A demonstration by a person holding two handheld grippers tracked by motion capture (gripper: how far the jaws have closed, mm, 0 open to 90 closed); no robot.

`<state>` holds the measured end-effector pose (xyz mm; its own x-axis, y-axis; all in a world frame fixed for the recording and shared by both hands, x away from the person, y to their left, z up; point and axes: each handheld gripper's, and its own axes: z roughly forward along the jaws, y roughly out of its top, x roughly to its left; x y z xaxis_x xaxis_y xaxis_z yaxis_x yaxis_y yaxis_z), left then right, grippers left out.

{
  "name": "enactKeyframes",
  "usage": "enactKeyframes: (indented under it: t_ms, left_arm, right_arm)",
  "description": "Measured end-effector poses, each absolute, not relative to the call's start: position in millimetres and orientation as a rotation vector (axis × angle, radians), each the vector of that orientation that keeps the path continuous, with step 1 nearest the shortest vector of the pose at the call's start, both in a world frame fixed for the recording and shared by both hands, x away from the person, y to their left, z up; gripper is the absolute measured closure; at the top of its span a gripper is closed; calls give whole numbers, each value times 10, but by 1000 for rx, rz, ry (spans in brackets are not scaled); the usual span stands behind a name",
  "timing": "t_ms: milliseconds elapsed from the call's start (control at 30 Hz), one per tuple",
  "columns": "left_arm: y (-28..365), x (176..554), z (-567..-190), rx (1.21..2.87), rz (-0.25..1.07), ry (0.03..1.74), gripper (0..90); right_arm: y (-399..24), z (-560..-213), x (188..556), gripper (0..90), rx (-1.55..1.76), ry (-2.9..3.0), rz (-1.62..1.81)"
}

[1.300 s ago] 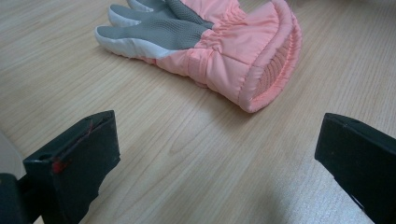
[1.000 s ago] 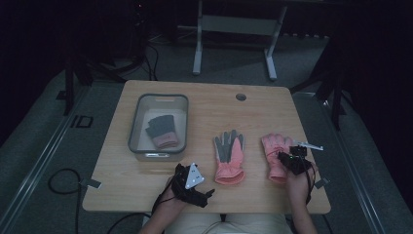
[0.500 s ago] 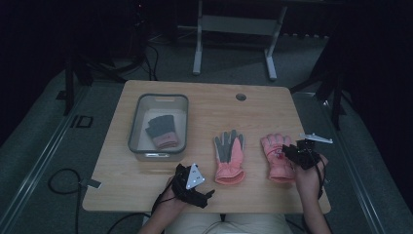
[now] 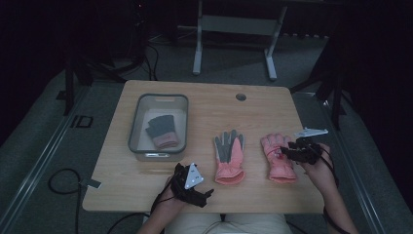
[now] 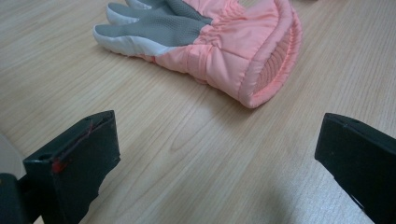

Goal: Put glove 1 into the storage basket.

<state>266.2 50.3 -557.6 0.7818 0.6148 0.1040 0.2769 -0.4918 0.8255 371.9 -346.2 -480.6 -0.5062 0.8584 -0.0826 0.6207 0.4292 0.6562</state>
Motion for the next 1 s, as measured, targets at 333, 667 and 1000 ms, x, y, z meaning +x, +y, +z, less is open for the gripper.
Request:
enactKeyframes:
  t_ms: [333,667,1000]
  left_arm:
    - [496,2653,-5576,2098,500,658,0]
    - [479,2652,-5586,2106,492,651,0]
    - [479,2656,-5584,2103,494,655,0]
  right_arm:
    - [-3422,-5121,3777,505,1291,2316,736]
    - [-3308,-5256,3768,703,1307,2270,670]
    - [-3257,-5143,3698,849,1466,2129,719]
